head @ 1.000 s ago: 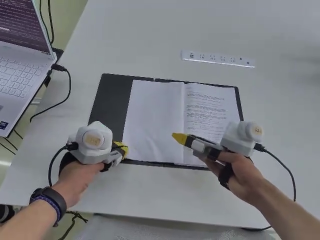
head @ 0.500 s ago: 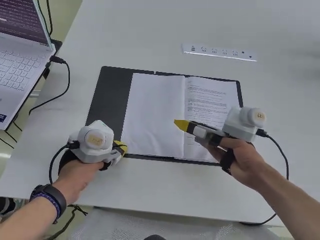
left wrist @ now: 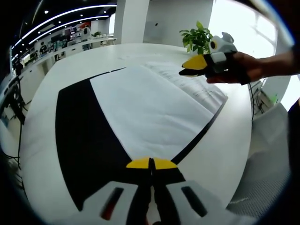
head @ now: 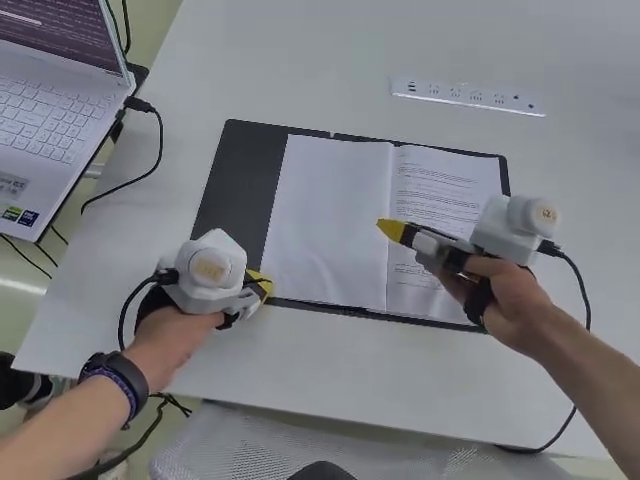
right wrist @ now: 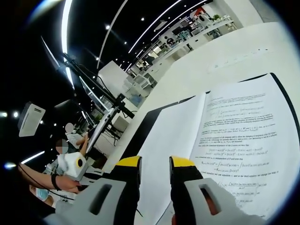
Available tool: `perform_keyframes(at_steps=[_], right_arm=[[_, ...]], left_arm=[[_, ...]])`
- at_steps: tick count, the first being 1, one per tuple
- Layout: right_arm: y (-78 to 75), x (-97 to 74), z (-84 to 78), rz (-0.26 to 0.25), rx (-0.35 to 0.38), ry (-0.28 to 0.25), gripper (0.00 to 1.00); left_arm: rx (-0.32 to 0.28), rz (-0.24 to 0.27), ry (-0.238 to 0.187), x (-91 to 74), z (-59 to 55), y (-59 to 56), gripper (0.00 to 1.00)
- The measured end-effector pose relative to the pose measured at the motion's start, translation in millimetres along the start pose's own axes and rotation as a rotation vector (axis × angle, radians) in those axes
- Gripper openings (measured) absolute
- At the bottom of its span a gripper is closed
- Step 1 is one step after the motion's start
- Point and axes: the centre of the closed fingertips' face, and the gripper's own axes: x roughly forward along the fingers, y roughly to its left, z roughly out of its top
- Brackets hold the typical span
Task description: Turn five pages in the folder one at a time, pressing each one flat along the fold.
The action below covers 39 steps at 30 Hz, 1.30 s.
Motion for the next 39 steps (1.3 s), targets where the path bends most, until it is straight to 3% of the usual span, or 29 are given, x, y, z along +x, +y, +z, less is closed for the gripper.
perform_keyframes(at_steps=[8, 19, 30, 39], right_arm=[[-1.2, 5.2, 23.6, 0.002, -0.003, -0.066, 0.13], [-18.2, 18.3, 45.5, -0.007, 0.015, -0.108, 0.07], [-38.2, 36.0, 32.6, -0.022, 0.045, -0.066, 0.02], [-49.0, 40.6, 21.1, -0.043, 0.003, -0.024, 0.00]], left_arm=[[0.000, 0.001, 0.003, 0.5, -0.4, 0.7, 0.00], [0.017, 0.008, 0.018, 0.7, -1.0, -0.1, 0.00], [0.011, 0.013, 0.029, 1.0, -1.8, -0.8, 0.00], [0.011, 0.015, 0.038, 2.0, -1.2, -1.0, 0.00]])
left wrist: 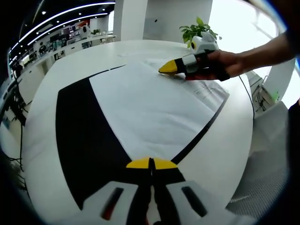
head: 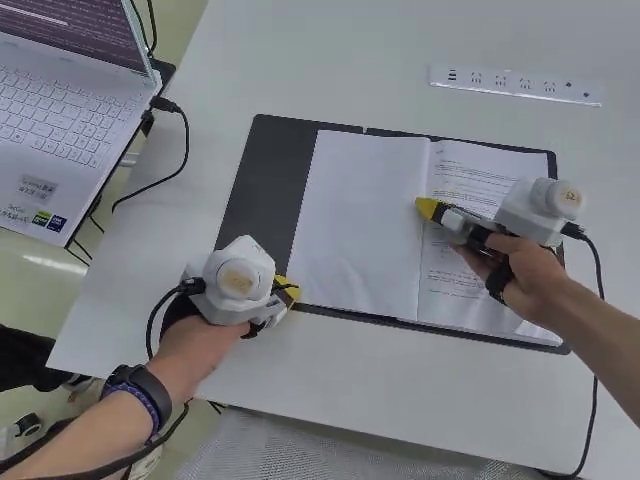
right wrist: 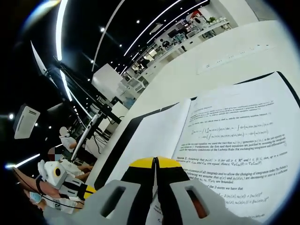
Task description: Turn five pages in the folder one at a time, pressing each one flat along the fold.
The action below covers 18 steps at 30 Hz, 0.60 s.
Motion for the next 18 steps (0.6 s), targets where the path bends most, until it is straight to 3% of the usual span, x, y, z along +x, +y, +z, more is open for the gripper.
perform_keyframes(at_steps=[9, 18], right_arm=[[-4.6, 1.1, 6.1, 0.006, -0.005, -0.023, 0.00], [-13.3, 13.7, 18.8, 0.002, 0.011, -0.067, 0.00]], left_arm=[[-0.008, 0.011, -0.005, 1.1, 1.1, -0.4, 0.00], [-0.005, 0.013, -0.006, 1.2, 1.6, 0.0, 0.00]])
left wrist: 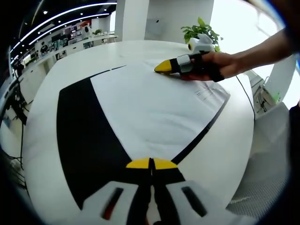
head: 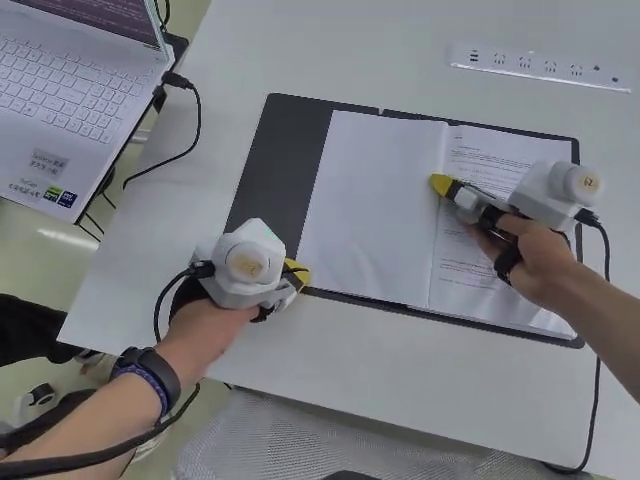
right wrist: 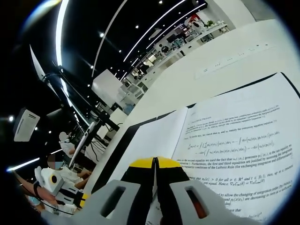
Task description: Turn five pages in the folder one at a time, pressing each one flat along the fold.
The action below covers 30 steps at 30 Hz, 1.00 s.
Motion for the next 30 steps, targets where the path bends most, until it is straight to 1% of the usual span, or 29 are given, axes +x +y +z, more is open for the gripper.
perform_keyframes(at_steps=[5, 7, 8, 10, 13, 14, 16, 19, 20, 21, 24, 27, 28, 29, 30], right_arm=[[-8.4, 12.5, 11.9, -0.019, 0.008, -0.025, 0.00], [-9.8, 16.9, 15.2, -0.032, 0.004, -0.024, 0.00], [-11.3, 20.3, 17.7, -0.041, -0.010, -0.022, 0.00], [-13.0, 25.2, 21.6, -0.046, -0.014, -0.025, 0.00], [-18.4, 32.5, 29.7, -0.059, 0.002, -0.046, 0.00], [-20.4, 34.6, 33.1, -0.063, 0.020, -0.060, 0.00], [-20.4, 36.3, 37.4, -0.077, 0.018, -0.075, 0.00], [-18.5, 37.2, 39.7, -0.084, 0.019, -0.089, 0.00], [-24.3, 39.7, 41.9, -0.085, 0.020, -0.092, 0.00], [-26.9, 41.7, 44.0, -0.086, 0.023, -0.099, 0.00], [-22.3, 41.2, 46.7, -0.090, 0.027, -0.109, 0.00], [-21.3, 42.6, 51.9, -0.105, 0.030, -0.129, 0.00], [-30.5, 47.1, 55.1, -0.109, 0.038, -0.132, 0.00], [-33.6, 49.0, 57.1, -0.111, 0.044, -0.136, 0.00], [-32.4, 49.3, 58.3, -0.112, 0.059, -0.141, 0.00]], left_arm=[[0.002, -0.002, 0.001, -0.1, 0.0, 0.4, 0.00], [0.000, -0.001, 0.000, 0.0, 0.1, 0.6, 0.00], [-0.003, 0.000, -0.001, 0.0, 0.2, 0.7, 0.00], [0.000, 0.002, -0.001, 0.0, 0.2, 0.6, 0.00], [-0.003, 0.003, 0.000, -0.1, 0.2, 0.7, 0.00], [-0.001, 0.002, 0.000, -0.1, 0.2, 0.7, 0.00], [0.000, 0.001, 0.000, -0.1, 0.1, 0.9, 0.00], [0.001, -0.001, 0.001, -0.2, 0.0, 0.6, 0.00], [0.001, -0.002, 0.001, -0.2, 0.0, 0.5, 0.00], [0.002, -0.002, 0.001, -0.4, -0.1, 0.5, 0.00], [0.001, -0.001, 0.002, -0.6, 0.0, 0.6, 0.00], [-0.003, -0.002, 0.004, -0.7, -0.1, 0.9, 0.00], [-0.004, -0.002, 0.004, -0.7, -0.1, 1.0, 0.00], [-0.006, -0.001, 0.004, -0.6, -0.2, 1.3, 0.00], [-0.009, -0.001, 0.003, -0.7, -0.2, 1.4, 0.00]])
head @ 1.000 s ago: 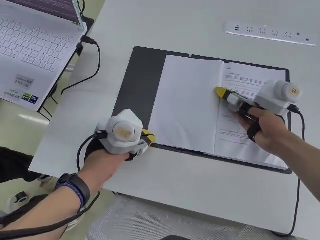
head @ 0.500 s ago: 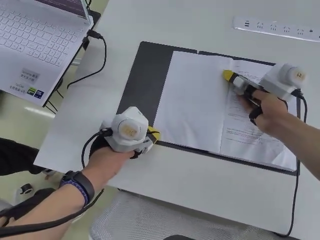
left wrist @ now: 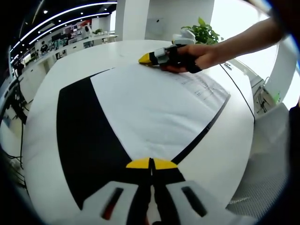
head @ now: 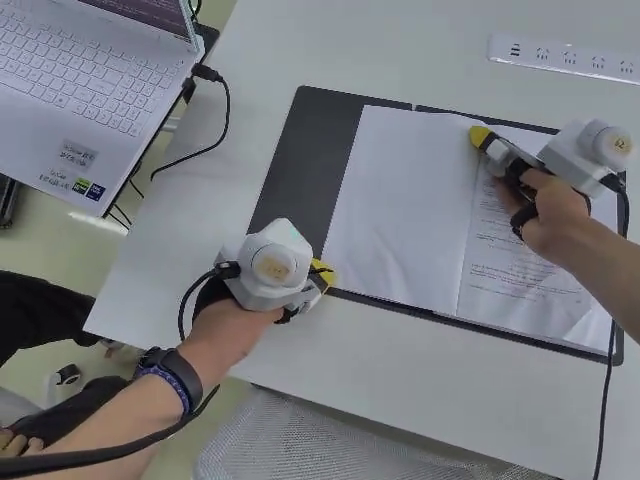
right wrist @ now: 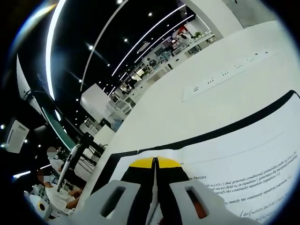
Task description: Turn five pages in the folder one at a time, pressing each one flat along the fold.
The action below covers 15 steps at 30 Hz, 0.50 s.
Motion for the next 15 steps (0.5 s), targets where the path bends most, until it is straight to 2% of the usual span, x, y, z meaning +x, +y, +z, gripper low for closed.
perform_keyframes(at_steps=[5, 6, 7, 15], right_arm=[[1.2, 3.3, 4.7, -0.011, 0.013, -0.019, 0.00], [-7.5, 9.8, 7.1, -0.014, 0.013, -0.018, 0.00], [-8.9, 10.6, 7.4, -0.014, 0.012, -0.018, 0.00], [1.7, 1.5, 2.5, -0.004, 0.008, -0.014, 0.00]], left_arm=[[-0.002, 0.002, -0.001, -0.4, -0.1, 0.0, 0.00], [-0.001, 0.002, 0.001, -0.4, -0.1, -0.1, 0.00], [0.000, 0.003, 0.003, -0.3, -0.1, 0.0, 0.00], [0.007, -0.005, 0.004, 0.0, 0.0, -0.4, 0.00]])
